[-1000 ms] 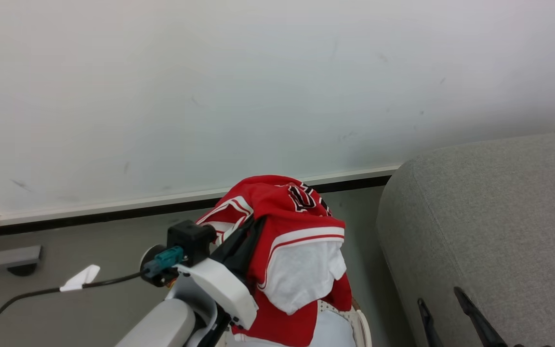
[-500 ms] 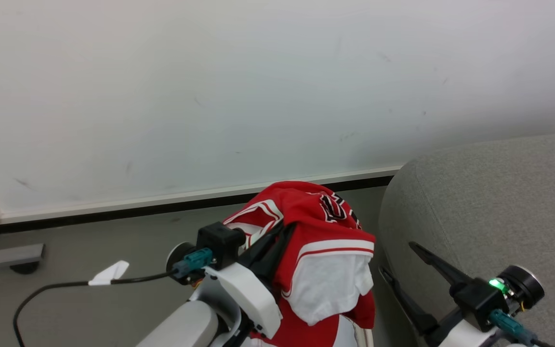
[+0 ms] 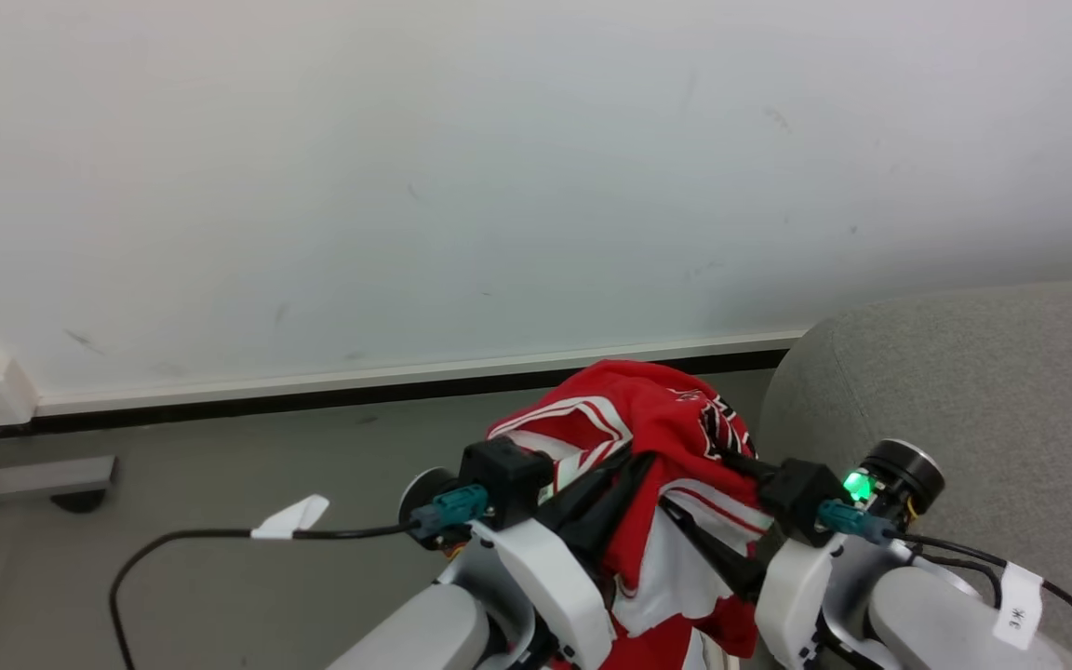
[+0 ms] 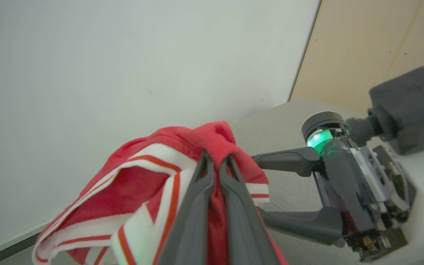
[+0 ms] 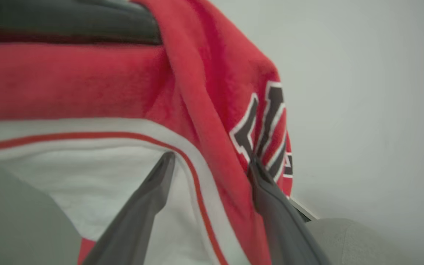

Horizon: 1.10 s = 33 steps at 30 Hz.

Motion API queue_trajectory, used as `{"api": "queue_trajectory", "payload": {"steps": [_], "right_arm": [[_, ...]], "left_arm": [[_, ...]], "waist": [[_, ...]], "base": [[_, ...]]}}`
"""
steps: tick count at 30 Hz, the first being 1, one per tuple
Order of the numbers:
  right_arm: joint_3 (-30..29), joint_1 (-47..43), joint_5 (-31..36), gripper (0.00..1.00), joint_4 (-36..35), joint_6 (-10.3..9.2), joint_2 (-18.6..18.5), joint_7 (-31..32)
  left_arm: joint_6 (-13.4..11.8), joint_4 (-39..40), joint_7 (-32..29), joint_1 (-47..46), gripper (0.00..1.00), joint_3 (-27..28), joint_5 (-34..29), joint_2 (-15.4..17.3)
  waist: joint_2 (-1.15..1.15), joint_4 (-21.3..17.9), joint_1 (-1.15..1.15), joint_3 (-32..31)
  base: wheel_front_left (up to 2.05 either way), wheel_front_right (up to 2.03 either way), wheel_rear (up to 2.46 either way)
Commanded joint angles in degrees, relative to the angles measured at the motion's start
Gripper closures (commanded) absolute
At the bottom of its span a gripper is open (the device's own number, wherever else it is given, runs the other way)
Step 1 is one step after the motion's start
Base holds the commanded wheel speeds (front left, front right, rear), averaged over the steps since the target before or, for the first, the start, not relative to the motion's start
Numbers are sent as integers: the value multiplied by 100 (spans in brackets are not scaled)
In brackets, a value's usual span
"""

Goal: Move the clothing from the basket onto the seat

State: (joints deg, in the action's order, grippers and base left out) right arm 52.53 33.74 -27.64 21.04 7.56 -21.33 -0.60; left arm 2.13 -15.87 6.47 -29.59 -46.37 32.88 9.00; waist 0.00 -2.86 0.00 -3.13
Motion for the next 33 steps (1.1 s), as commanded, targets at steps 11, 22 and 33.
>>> {"api": "queue_trajectory", "payload": {"steps": [11,22,33], "right_arm": [[1134,877,-1328,100,1893,-13,939,-1057],[1607,1220,-1923,100,2422,-13,946,-1453],[1094,1063,-1660,100,2270,-13,766,-1463]], "left_arm": [[230,-192,-23,-275,100,-156,230,-303],[74,-342,127,-333,100,-7,222,-161],[-135,-427,404,-118,0,76,130,10]], "waist": [[0,113,0,-52],[0,85,0,-30],[0,69,0,32]], "base": [[0,0,0],[0,0,0],[0,0,0]]}}
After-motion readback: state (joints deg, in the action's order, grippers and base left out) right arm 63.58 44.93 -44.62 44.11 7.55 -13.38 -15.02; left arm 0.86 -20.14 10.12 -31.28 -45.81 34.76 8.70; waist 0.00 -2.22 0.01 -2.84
